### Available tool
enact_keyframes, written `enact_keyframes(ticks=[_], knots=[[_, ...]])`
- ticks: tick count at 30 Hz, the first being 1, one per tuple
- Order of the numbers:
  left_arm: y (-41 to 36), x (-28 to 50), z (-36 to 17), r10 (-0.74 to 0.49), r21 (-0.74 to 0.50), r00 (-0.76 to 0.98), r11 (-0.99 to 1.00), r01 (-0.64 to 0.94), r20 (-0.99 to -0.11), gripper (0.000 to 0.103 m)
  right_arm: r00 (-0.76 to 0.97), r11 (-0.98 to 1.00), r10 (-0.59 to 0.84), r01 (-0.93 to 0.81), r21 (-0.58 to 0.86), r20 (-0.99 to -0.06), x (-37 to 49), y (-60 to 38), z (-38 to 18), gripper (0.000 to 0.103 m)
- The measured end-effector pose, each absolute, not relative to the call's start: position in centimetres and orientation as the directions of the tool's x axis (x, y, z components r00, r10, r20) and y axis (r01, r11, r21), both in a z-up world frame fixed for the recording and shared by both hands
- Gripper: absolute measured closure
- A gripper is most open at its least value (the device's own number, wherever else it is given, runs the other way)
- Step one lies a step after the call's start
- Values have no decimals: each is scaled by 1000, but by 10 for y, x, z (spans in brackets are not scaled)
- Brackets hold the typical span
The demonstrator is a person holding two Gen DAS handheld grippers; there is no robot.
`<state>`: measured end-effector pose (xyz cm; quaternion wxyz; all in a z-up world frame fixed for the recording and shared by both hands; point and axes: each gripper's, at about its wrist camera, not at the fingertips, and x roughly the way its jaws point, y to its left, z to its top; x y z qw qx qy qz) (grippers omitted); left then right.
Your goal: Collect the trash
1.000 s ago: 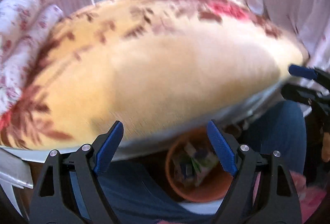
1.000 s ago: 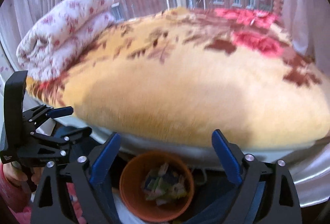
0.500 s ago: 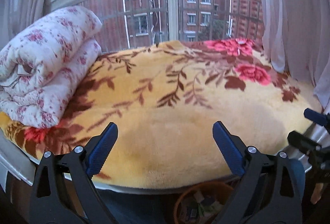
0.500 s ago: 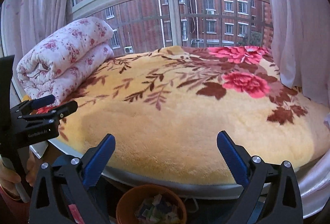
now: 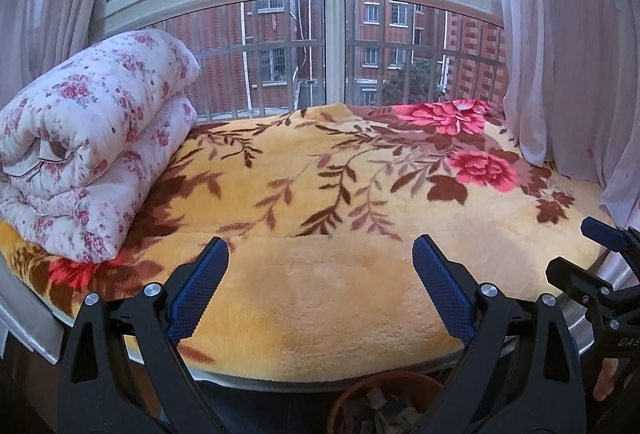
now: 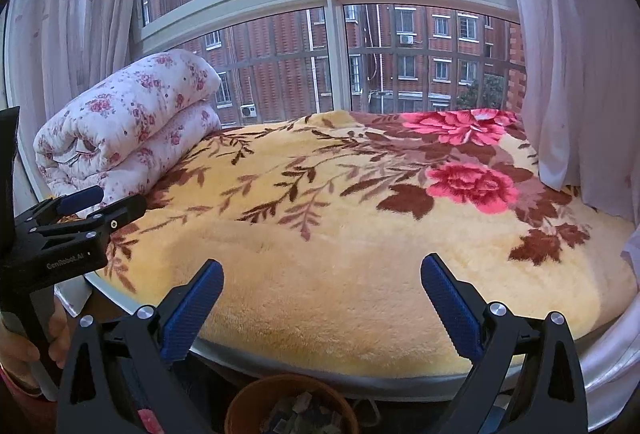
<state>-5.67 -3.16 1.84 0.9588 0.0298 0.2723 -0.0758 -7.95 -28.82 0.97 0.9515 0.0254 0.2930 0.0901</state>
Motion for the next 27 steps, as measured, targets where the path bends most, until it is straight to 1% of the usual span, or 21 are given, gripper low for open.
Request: enact_keyframes(ticks=[27], knots=[[-29, -58, 32, -118, 5, 862, 990, 139, -494, 12, 813, 983, 183, -154, 99, -552, -80, -290, 15, 6]])
